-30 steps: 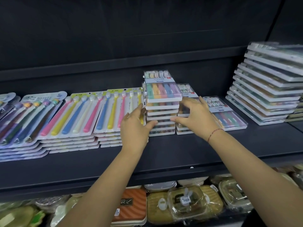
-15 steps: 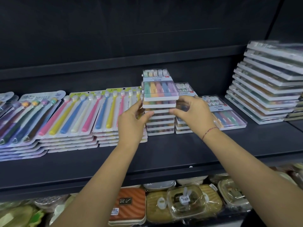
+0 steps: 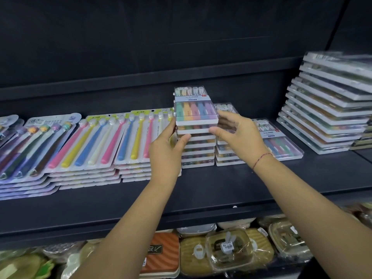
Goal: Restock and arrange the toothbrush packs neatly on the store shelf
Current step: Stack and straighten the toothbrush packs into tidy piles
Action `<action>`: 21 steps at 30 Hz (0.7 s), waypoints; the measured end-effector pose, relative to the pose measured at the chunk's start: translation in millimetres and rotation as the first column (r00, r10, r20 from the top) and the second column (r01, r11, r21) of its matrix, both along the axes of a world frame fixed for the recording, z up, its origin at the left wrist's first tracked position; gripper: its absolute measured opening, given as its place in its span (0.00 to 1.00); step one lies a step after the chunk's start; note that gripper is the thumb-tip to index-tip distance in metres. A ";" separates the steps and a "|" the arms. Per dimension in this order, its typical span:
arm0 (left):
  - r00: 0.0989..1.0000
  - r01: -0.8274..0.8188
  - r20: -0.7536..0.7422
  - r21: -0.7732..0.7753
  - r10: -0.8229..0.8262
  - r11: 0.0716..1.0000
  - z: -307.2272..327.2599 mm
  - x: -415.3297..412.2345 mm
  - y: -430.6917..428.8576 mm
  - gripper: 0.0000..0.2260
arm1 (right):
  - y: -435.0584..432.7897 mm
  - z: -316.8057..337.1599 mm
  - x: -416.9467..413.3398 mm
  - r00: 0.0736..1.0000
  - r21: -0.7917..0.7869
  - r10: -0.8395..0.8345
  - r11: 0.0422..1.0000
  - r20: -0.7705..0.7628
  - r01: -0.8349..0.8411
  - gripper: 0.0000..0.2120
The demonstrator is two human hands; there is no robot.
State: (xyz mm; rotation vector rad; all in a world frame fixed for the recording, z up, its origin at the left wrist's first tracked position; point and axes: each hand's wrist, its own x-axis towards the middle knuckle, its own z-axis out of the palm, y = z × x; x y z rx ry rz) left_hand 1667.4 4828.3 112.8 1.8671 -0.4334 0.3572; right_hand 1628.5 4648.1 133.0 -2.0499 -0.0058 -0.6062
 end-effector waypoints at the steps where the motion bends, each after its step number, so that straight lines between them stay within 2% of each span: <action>1: 1.000 -0.003 -0.002 -0.002 0.003 1.000 -1.4 1.5 0.0 0.22 | 0.5 0.8 -0.6 1.000 0.001 0.001 1.000 0.005 -0.001 0.24; 6: 0.996 0.086 -0.031 -0.087 -0.089 0.992 0.9 -0.1 -2.1 0.33 | 3.2 3.1 -2.6 0.999 0.011 0.033 0.999 0.003 -0.033 0.30; 10: 0.995 0.098 0.010 -0.137 -0.097 0.986 4.9 -2.1 -5.9 0.26 | 3.8 3.2 -0.6 0.998 0.018 0.041 0.999 0.042 -0.042 0.22; 14: 0.997 0.075 0.008 -0.116 -0.074 0.990 6.1 -6.9 -10.5 0.28 | -1.6 2.8 -4.8 0.998 0.021 0.056 0.998 -0.001 -0.056 0.25; 15: 0.999 0.030 0.038 -0.083 -0.027 0.996 6.4 -11.5 -12.5 0.29 | -8.4 2.9 -8.6 1.000 0.015 0.031 0.999 0.001 -0.031 0.26; 17: 0.976 -0.069 0.206 -0.001 0.068 0.998 7.6 -26.2 -19.3 0.27 | -32.6 1.3 -18.2 0.993 0.003 -0.114 0.993 0.025 0.114 0.25; 19: 0.918 -0.011 0.396 0.084 -0.023 0.996 6.3 -44.9 -35.2 0.23 | -71.8 -6.7 -28.5 0.950 -0.029 -0.309 0.951 -0.044 0.308 0.26; 21: 0.828 0.049 0.525 0.283 -0.198 0.958 -5.2 -54.3 -60.8 0.21 | -106.9 -19.3 -38.1 0.874 -0.130 -0.410 0.912 -0.260 0.389 0.36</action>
